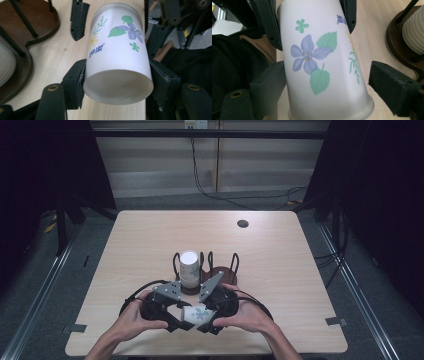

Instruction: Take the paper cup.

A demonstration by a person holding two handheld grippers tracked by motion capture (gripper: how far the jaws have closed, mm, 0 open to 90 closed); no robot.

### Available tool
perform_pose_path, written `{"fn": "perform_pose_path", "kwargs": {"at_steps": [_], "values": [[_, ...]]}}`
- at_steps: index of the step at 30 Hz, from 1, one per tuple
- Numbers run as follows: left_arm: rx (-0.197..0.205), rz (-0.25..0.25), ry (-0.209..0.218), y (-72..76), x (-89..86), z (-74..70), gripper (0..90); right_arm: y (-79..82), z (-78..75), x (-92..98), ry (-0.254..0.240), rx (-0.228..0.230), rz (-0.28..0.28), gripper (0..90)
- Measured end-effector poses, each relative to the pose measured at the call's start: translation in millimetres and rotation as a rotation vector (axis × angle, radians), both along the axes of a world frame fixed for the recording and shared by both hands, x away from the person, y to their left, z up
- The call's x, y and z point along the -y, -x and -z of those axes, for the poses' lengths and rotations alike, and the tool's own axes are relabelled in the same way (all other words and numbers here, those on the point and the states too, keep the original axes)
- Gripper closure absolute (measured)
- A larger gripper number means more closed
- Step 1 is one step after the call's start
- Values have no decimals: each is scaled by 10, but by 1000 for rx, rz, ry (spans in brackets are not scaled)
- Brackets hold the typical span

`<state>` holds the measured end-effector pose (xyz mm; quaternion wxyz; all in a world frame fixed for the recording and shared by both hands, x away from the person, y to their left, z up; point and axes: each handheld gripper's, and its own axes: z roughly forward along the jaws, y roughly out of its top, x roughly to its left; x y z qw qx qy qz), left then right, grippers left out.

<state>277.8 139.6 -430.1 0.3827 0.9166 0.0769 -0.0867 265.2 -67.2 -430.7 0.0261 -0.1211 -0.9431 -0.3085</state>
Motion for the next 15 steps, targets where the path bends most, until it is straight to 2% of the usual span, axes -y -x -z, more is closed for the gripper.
{"fn": "perform_pose_path", "kwargs": {"at_steps": [6, 14, 15], "values": [[-11, -12, 24, -12, -40, -6, 366, -7, -12, 45, -19, -8, 22, 137], [-11, -26, 37, -27, -84, -33, 365, -36, -27, 128, -46, -15, 60, 137], [-2, -30, 39, -29, -92, -39, 365, -38, -34, 141, -51, -10, 64, 137]]}}
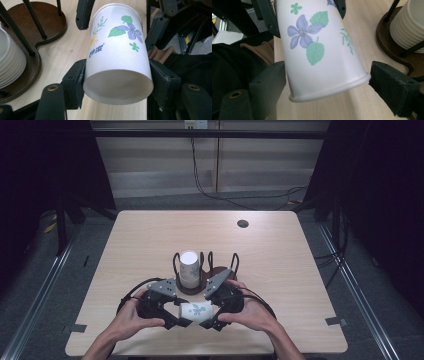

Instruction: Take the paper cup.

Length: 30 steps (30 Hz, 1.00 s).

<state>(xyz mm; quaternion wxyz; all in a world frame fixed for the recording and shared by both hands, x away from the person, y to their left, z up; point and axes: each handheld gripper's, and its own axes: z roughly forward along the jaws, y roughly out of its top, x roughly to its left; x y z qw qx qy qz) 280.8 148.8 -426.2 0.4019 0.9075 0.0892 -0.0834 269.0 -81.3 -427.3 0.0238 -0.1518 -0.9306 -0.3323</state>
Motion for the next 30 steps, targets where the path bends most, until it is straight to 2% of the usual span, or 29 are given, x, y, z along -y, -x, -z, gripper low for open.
{"fn": "perform_pose_path", "kwargs": {"at_steps": [6, 13, 19, 30], "values": [[7, -22, 47, 5, -41, -34, 364, -12, -51, 105, -34, 7, 19, 135], [14, -40, 63, 6, -74, -70, 364, 3, -100, 191, -83, 21, 49, 134], [23, -69, 84, -2, -109, -90, 364, 24, -97, 250, -103, 18, 70, 134], [29, -93, 119, -20, -150, -111, 365, 29, -158, 407, -225, 50, 109, 135]]}}
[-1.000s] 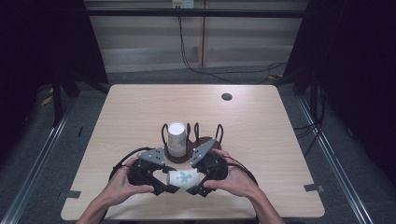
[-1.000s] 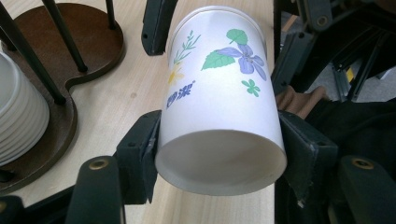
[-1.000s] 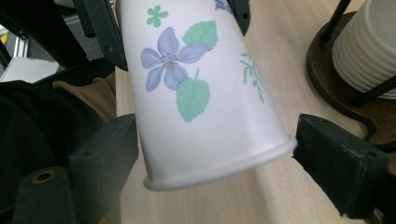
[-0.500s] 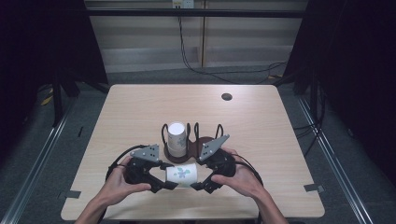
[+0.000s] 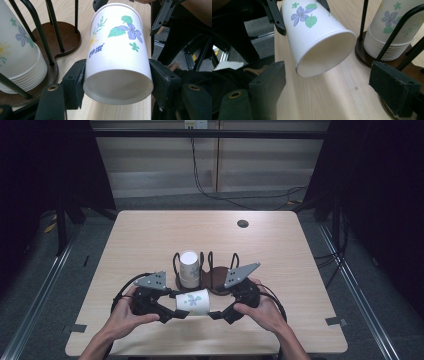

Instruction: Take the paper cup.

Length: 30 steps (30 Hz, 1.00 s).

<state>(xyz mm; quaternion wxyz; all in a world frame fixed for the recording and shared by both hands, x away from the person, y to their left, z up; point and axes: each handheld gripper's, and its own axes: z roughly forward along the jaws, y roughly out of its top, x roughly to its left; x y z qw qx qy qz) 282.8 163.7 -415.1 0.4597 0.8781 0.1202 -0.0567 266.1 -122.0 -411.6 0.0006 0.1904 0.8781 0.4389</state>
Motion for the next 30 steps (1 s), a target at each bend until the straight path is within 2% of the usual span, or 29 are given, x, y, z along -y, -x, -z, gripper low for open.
{"fn": "perform_pose_path", "kwargs": {"at_steps": [3, 7, 13, 23, 30], "values": [[0, 1, 6, -2, -2, -1, 363, -7, -5, 32, -34, 9, 21, 140], [-2, -11, 43, -7, -13, -10, 362, -9, -3, 55, -68, 11, 30, 140], [15, -31, 78, -7, -25, -14, 362, -11, 15, 58, -105, 16, 44, 145], [31, -34, 93, 18, -12, -26, 361, -10, 24, 53, -144, 10, 57, 134], [36, -52, 121, 24, -28, -45, 361, -11, 21, 79, -208, 25, 81, 134]]}}
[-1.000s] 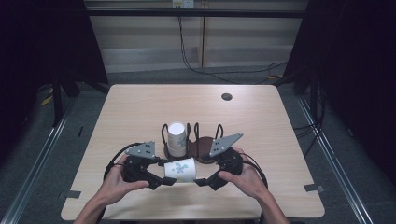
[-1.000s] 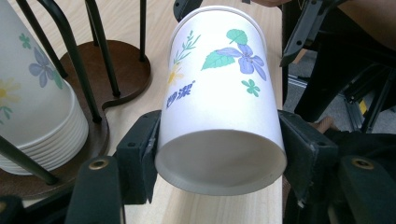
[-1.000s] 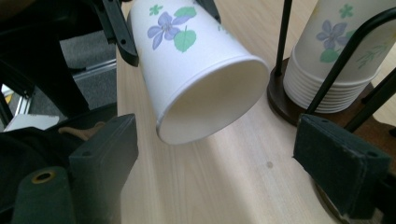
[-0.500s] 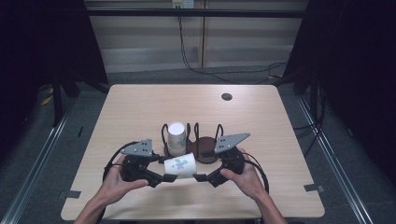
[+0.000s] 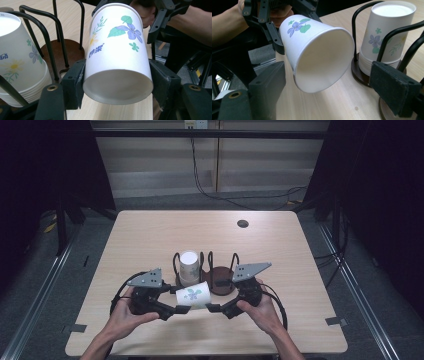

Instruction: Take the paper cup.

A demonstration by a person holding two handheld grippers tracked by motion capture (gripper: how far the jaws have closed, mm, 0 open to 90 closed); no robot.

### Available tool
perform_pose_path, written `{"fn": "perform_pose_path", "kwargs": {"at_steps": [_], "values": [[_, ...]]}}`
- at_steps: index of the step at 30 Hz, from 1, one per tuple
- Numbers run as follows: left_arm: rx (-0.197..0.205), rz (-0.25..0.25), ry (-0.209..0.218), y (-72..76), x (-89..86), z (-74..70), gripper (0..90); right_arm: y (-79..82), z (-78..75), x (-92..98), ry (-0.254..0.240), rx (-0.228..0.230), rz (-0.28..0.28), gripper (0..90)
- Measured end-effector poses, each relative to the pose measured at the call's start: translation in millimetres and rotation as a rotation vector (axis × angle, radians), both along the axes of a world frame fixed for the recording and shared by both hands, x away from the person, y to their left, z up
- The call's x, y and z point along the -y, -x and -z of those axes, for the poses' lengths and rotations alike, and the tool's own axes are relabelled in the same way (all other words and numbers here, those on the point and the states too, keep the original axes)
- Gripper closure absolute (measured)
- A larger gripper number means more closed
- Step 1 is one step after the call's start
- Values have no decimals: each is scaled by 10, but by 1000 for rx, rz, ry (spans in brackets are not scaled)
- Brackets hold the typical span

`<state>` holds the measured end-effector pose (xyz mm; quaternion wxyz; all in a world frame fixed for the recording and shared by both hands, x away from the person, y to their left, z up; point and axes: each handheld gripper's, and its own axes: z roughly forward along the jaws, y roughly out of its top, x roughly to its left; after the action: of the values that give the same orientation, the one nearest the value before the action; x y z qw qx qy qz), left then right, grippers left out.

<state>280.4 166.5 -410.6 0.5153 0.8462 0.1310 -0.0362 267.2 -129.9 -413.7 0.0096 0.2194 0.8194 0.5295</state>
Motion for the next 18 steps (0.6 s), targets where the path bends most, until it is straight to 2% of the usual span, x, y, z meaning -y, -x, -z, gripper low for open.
{"fn": "perform_pose_path", "kwargs": {"at_steps": [5, 10, 13, 18], "values": [[5, 1, 9, 6, -3, -9, 361, 4, -10, 18, -45, 0, 4, 133], [16, 7, 47, 26, -10, -34, 359, -1, 11, 14, -79, -12, -5, 133], [14, 7, 64, 34, -12, -49, 358, 6, 7, -9, -88, -10, -10, 133], [18, 16, 68, 44, -1, -49, 359, 17, -6, -18, -108, 1, -12, 133]]}}
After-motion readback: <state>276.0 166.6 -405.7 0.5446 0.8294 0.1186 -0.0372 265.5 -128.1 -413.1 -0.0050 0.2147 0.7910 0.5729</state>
